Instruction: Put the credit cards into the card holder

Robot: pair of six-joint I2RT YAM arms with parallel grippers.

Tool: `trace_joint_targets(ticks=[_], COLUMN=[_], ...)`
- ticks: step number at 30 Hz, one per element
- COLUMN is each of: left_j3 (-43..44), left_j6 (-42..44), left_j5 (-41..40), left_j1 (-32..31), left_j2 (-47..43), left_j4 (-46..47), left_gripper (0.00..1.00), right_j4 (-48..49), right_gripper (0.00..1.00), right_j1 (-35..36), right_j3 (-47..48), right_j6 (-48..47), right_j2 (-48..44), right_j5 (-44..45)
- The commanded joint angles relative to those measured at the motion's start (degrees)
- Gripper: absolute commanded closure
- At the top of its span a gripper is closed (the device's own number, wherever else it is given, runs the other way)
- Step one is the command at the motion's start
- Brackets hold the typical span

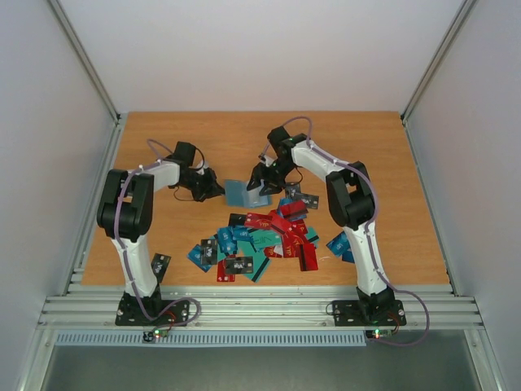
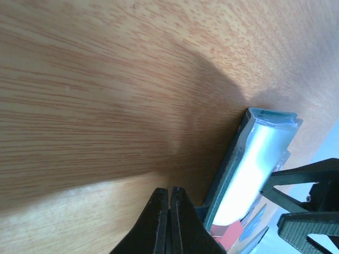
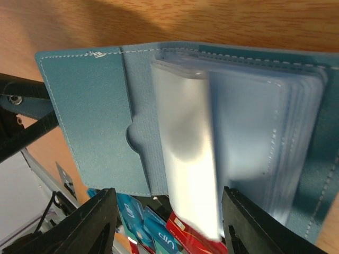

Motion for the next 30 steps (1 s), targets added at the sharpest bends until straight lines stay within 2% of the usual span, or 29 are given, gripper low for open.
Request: trace_joint_targets(ticks=[1,12,30], left_j3=[2.08,2.27,3.72], left_j6=[2.18,3.16,3.60], left_j5=[-1.01,-0.99,0.51], left_j1=[-0.19,-0.28,-0.37], left_j2=[1.27,1.45,3.23], left_j4=[-1.57,-2.13,-1.82], left_gripper=[1.00,1.00,1.00], right_j4=[-0.86,1.34,0.84], right_gripper=[0.44,0.43,0.44], right_j1=[0.48,0.81,4.47], right_j3=[-1.06,-1.51,8.10], right_j6=[-2.18,-0.79,0.49], right_j2=[-4.82,-3.20,3.89], right_j5=[2.34,-0.74,-5.30])
